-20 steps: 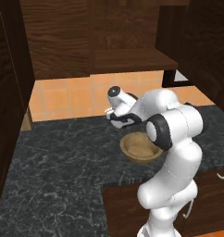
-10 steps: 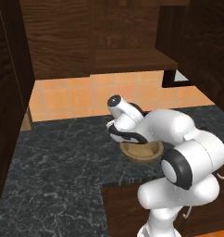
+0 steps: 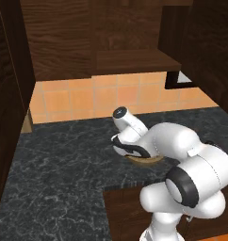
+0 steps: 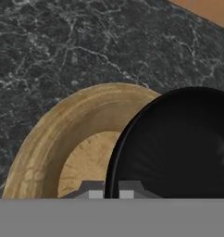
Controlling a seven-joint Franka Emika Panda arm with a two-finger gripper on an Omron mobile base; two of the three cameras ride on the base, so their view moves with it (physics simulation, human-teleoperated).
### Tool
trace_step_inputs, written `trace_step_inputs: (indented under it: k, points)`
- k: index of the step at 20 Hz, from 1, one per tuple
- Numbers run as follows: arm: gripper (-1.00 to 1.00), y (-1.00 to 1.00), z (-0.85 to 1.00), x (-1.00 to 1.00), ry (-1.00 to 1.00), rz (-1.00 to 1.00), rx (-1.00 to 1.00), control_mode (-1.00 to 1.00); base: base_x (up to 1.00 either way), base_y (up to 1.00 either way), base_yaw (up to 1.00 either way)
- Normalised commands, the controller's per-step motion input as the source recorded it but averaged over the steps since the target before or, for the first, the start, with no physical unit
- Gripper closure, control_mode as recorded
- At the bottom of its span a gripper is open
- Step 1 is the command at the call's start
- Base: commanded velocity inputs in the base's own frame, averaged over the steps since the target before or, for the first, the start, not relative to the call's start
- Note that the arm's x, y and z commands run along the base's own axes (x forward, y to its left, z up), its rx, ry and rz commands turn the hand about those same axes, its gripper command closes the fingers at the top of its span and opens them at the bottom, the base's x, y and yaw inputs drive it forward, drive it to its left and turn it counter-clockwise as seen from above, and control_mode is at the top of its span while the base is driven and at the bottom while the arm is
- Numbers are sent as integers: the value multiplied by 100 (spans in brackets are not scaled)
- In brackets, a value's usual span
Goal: Pick up the bowls on the counter and stack them on top of one another in the open cabinet. Place the smaller bowl on top of the larger bowl.
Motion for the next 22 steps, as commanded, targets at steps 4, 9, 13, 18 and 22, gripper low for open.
trace_step_inputs:
  k: [4,9,13,18,22]
  points:
    - [-100,0,-24,0,0,0,0,-100,0,0,0]
    - [-100,5,12,0,0,0,4,-100,0,0,0]
    - [-100,37,32,-31,4,0,7,-100,0,0,0]
    - [-100,56,-21,-30,12,0,6,-100,0,0,0]
    - [-100,12,-41,0,3,0,0,-100,0,0,0]
